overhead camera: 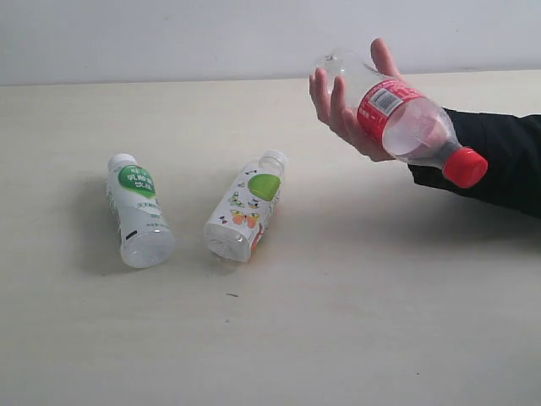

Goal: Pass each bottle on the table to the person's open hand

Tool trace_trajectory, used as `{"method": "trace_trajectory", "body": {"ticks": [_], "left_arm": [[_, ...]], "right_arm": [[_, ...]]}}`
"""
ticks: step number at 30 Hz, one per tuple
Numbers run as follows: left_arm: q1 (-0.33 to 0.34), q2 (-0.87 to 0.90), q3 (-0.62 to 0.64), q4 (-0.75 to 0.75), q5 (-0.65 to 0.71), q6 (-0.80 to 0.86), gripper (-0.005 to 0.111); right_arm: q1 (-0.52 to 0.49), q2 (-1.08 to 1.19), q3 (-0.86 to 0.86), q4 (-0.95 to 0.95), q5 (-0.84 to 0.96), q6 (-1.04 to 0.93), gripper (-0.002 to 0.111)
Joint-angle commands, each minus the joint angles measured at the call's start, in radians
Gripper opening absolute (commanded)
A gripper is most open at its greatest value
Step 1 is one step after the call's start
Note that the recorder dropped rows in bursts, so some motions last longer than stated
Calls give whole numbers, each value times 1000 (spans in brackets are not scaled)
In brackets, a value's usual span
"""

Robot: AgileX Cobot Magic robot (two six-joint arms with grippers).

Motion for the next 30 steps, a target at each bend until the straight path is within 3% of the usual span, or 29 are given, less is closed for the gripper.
{"method": "trace_trajectory", "body": {"ticks": [1,5,30], "left_arm": [[3,-6,3,-6,-7,0,0],[3,-6,3,-6,-7,0,0],[3,-6,3,-6,-7,0,0]], "right_arm": [[1,-27,61,46,-45,49,0],[1,-27,151,-73,-18,49,0],[36,-105,158,-43,-56,58,0]]}}
